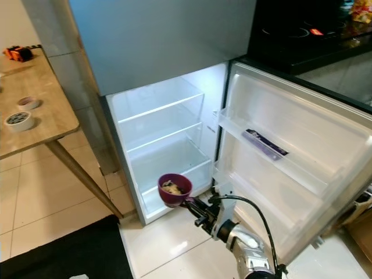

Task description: Restocking fridge

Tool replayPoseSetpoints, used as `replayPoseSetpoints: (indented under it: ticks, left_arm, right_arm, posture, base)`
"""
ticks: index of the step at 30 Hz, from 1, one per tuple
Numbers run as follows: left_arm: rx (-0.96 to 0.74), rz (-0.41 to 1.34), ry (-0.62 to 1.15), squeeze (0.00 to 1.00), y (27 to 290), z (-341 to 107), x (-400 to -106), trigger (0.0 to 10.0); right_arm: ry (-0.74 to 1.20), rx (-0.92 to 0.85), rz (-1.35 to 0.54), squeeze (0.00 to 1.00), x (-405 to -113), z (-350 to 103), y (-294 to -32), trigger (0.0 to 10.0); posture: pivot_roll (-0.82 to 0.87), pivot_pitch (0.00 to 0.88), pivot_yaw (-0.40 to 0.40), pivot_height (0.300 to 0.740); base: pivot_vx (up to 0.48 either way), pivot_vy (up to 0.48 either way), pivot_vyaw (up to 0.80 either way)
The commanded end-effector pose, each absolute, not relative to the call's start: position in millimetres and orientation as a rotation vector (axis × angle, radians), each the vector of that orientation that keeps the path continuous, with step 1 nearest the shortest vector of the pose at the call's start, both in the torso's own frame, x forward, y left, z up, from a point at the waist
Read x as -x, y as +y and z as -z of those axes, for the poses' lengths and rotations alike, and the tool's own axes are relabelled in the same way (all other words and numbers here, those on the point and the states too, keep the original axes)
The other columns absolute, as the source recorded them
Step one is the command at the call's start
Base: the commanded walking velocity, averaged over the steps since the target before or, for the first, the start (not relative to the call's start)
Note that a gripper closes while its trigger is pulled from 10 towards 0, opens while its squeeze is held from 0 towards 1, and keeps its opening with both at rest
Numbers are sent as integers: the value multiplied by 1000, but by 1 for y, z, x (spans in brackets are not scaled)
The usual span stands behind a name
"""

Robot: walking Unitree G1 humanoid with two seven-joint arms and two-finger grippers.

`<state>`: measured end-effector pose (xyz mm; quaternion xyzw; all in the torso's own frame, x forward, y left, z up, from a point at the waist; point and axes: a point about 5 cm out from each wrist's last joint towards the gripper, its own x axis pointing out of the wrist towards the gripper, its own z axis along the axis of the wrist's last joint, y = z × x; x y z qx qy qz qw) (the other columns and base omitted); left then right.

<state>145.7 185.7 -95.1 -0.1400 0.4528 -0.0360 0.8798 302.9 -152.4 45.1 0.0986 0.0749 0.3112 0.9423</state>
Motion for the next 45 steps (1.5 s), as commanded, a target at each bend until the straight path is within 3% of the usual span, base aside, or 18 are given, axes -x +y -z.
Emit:
replayPoseSetpoints:
  ticks: [1,34,45]
  left_arm:
    - [289,66,977,0,185,99,-137,10000]
    - [274,54,974,0,184,98,-142,10000]
    - [258,58,988,0,186,98,-141,10000]
  right_arm:
    - [138,-194,-642,0,-304,-46,-147,10000]
    - [131,-149,-598,0,-311,-49,-150,10000]
    - [170,-122,-517,0,-310,-42,-159,10000]
  posture:
    - [-111,35,33,740]
    - [-104,25,25,740]
    - [-107,17,24,740]
  base:
    - [0,0,769]
    - [0,0,769]
    - [0,-209,0]
